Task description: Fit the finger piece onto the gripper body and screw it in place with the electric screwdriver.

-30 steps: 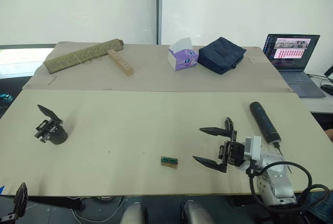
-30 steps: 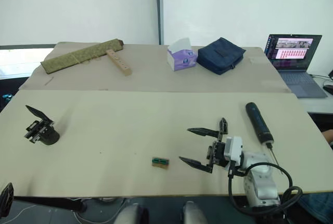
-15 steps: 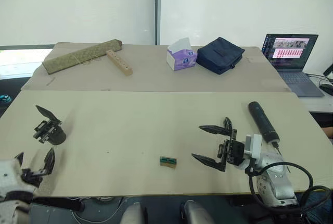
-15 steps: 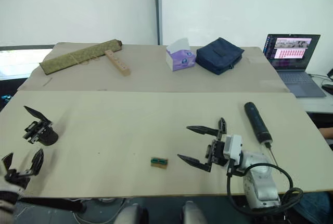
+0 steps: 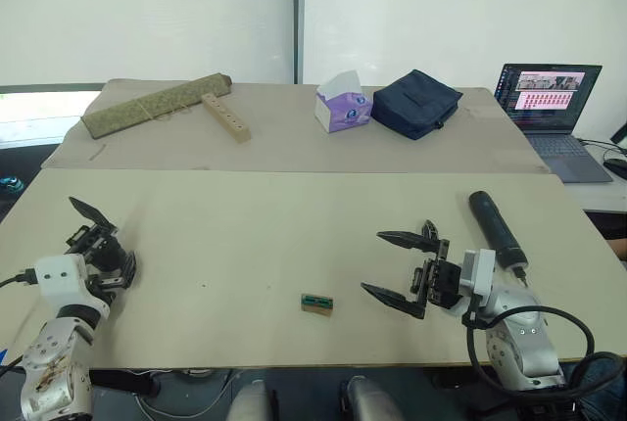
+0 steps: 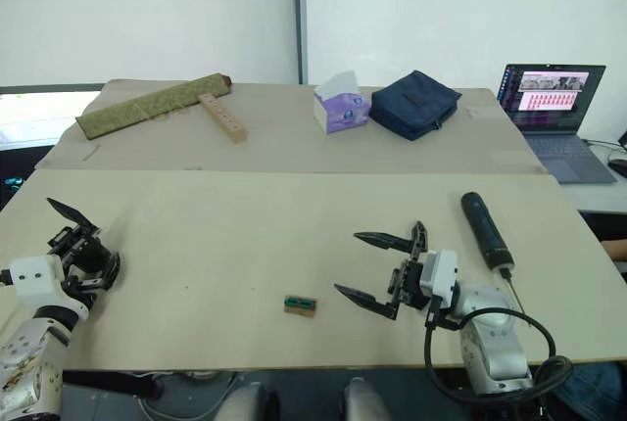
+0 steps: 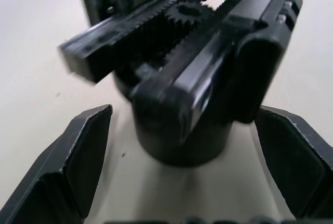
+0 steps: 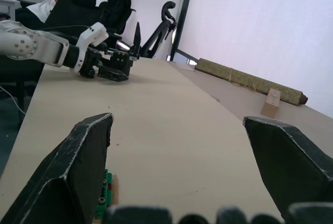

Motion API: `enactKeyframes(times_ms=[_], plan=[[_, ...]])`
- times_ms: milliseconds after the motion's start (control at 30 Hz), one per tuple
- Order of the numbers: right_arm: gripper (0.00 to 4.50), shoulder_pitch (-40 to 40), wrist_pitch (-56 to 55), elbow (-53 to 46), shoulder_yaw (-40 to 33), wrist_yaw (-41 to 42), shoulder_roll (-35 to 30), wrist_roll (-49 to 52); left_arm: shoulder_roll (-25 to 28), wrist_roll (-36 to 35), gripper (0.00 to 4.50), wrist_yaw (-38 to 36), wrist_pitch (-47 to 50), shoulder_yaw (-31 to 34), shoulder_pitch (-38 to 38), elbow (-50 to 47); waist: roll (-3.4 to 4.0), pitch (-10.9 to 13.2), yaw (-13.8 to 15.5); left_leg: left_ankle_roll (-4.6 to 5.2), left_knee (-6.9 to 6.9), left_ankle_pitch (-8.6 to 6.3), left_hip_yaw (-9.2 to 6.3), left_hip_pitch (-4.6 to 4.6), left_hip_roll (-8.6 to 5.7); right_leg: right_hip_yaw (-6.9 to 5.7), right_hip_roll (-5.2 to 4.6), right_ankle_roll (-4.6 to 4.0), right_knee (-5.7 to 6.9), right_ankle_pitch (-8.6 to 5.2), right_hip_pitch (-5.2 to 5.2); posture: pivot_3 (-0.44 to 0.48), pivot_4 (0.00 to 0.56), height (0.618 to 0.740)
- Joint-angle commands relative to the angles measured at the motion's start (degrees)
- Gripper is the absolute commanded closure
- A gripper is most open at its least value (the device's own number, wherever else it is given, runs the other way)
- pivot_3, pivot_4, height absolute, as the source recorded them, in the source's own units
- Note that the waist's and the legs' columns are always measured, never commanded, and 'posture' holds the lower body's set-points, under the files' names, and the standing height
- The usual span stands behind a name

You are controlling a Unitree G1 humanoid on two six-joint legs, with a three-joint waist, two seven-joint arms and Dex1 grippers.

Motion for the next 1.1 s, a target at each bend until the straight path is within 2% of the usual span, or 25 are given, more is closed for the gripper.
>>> enactKeyframes(times_ms=[33,67,100,233,333,400,467,567,733,867,1100], plan=[[0.09,0.3,0.5,-2.5,-0.1,-0.7,-0.7,0.3,0.9,1.5,0.0,-0.7,-1.7,-1.2,-1.0,2.5,0.04,0.0,0.0,0.0,0.0,0.0,0.0,0.01,0.0,0.0,0.0,0.0,0.0,0.0,0.0,0.0,0.15,0.74],[0.09,0.3,0.6,-2.6,-0.1,-0.9,-0.7,0.2,1.0,1.6,0.0,-0.9,-1.9,-1.3,-1.2,2.9,0.06,0.0,0.1,0.0,0.0,0.0,0.0,0.01,0.0,0.0,0.0,0.0,0.02,0.0,0.0,0.0,0.15,0.74],[0.0,0.3,0.7,-2.7,-0.1,-1.0,-0.8,0.2,1.1,1.9,0.54,-0.7,-1.9,-1.4,-1.3,3.0,0.1,0.0,0.1,0.0,0.0,0.0,0.0,0.01,0.0,0.0,0.0,0.0,0.03,0.0,0.0,0.0,0.15,0.74],[0.0,0.5,0.8,-3.1,-0.2,-1.5,-0.9,0.1,0.7,1.8,2.19,-0.9,-2.8,-1.1,-1.4,3.3,0.2,-0.1,0.1,0.0,0.0,0.0,-0.01,0.03,0.0,0.0,-0.01,0.0,0.05,0.0,0.01,0.0,0.15,0.74],[0.0,1.0,1.2,-4.0,-0.5,-2.3,-1.3,-0.1,-1.4,-1.5,2.16,-3.8,-5.5,-1.2,-1.3,-0.8,0.2,-0.1,0.2,0.0,0.0,0.0,-0.01,0.01,0.0,0.0,-0.02,0.0,0.04,0.0,0.0,0.0,0.15,0.74],[0.0,1.7,1.5,-4.9,-1.2,-2.5,-2.2,0.2,-3.2,-5.0,2.16,-5.7,-3.2,-3.7,-1.8,-8.9,0.15,0.0,0.6,0.0,0.0,0.0,-0.01,-0.06,-0.02,0.0,-0.06,0.01,0.0,0.0,-0.01,0.0,0.15,0.74],[0.0,3.1,2.6,-6.3,-2.8,-2.9,-3.7,1.2,-3.8,-6.4,2.16,-8.1,-0.5,-8.2,-2.0,-16.3,-0.05,0.1,1.2,-0.01,0.0,0.0,-0.02,-0.14,-0.08,-0.02,-0.12,0.08,-0.06,0.04,-0.02,0.0,0.15,0.74],[0.0,6.3,4.4,-9.1,-3.2,-0.5,-6.8,3.5,-4.6,-3.8,2.16,-11.1,2.6,-19.9,-4.7,-24.3,-0.14,0.1,1.7,-0.03,0.05,0.01,-0.07,-0.31,-0.13,-0.12,-0.22,0.12,-0.17,0.07,-0.05,0.0,0.15,0.74],[0.0,7.1,5.7,-9.9,-1.7,-0.5,-6.9,3.5,-6.0,3.7,2.16,-17.6,-1.3,-34.3,-9.6,-18.9,-0.09,0.0,0.3,-0.01,0.05,0.01,0.01,-0.2,-0.31,0.0,-0.31,0.21,-0.22,0.08,0.02,0.0,0.15,0.74],[0.0,8.3,4.9,-9.9,-1.4,-1.4,-5.9,2.2,-7.2,5.3,2.16,-20.2,-3.0,-37.9,-12.5,-13.4,-0.06,0.1,-1.1,0.01,0.03,0.0,-0.12,-0.11,-0.1,0.15,0.12,0.14,-0.09,0.03,-0.01,0.0,0.15,0.74],[0.0,11.5,4.7,-13.0,-1.6,-3.6,-5.7,0.9,-8.4,9.9,2.16,-21.1,-7.0,-40.5,-15.4,-5.1,0.2,0.2,-0.2,0.01,0.03,0.01,-0.3,-0.12,-0.13,0.03,0.15,0.07,0.04,-0.03,-0.03,0.0,0.15,0.74]])
